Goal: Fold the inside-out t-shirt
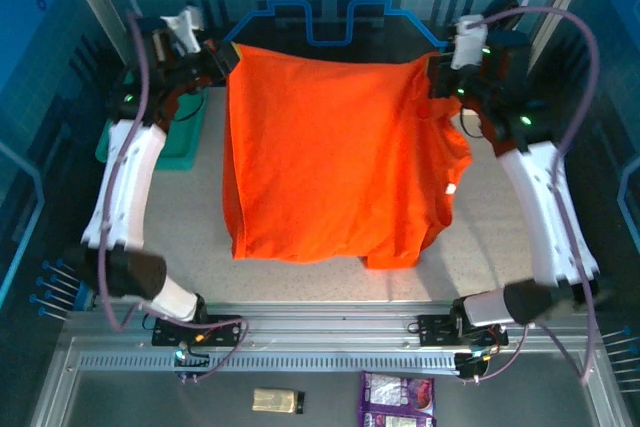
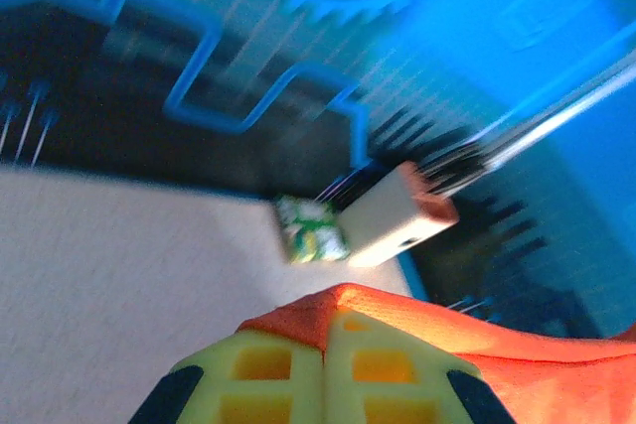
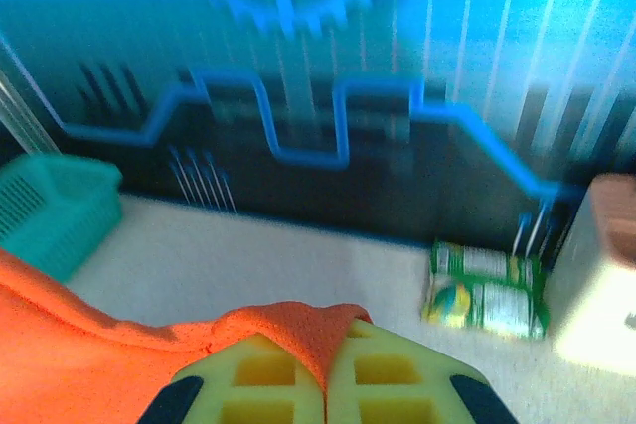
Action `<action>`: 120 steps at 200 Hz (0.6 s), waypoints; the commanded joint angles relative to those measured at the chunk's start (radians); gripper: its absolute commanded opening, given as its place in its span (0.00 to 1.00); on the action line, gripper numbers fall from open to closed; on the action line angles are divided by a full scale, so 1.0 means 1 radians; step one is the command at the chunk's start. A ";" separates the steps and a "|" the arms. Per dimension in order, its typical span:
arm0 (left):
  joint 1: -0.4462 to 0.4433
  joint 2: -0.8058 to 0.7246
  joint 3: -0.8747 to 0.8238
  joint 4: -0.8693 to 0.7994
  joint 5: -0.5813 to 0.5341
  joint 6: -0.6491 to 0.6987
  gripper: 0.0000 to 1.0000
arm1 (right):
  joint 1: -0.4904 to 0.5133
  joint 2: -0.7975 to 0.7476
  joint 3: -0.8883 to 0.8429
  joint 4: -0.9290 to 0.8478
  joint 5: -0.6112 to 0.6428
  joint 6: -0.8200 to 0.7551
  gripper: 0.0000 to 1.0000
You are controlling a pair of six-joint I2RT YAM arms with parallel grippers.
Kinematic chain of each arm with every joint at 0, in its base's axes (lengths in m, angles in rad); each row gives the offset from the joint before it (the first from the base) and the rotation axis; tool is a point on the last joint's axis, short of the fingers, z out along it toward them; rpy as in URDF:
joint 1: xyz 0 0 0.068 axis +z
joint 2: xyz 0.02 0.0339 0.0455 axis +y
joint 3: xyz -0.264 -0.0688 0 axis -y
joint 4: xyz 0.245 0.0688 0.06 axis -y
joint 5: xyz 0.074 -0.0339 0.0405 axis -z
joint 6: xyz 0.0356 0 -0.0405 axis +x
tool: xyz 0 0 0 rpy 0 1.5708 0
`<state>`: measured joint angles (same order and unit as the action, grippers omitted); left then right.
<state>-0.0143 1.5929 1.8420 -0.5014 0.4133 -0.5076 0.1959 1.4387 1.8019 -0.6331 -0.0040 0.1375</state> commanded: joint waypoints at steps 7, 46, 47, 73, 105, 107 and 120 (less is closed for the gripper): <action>0.040 0.158 0.263 -0.022 0.074 -0.078 0.00 | -0.001 0.106 0.196 -0.040 0.014 0.019 0.00; 0.093 0.354 0.766 -0.104 0.166 -0.182 0.00 | 0.007 0.169 0.481 -0.081 0.010 0.013 0.00; 0.095 0.357 0.772 -0.104 0.168 -0.185 0.00 | 0.008 0.168 0.483 -0.081 0.009 0.013 0.00; 0.118 0.313 0.708 -0.129 0.205 -0.181 0.00 | 0.009 0.103 0.427 -0.086 -0.043 0.005 0.00; 0.119 0.062 0.202 -0.105 0.184 -0.071 0.00 | 0.026 -0.039 0.184 -0.157 -0.127 -0.004 0.00; 0.119 0.043 0.165 -0.103 0.179 -0.064 0.00 | 0.028 -0.050 0.169 -0.165 -0.133 -0.004 0.00; 0.119 -0.067 -0.073 -0.103 0.139 -0.011 0.00 | 0.052 -0.110 0.046 -0.214 -0.159 -0.009 0.00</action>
<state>0.0937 1.6390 2.1025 -0.5522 0.5919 -0.6140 0.2100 1.3823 2.0193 -0.7258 -0.0929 0.1440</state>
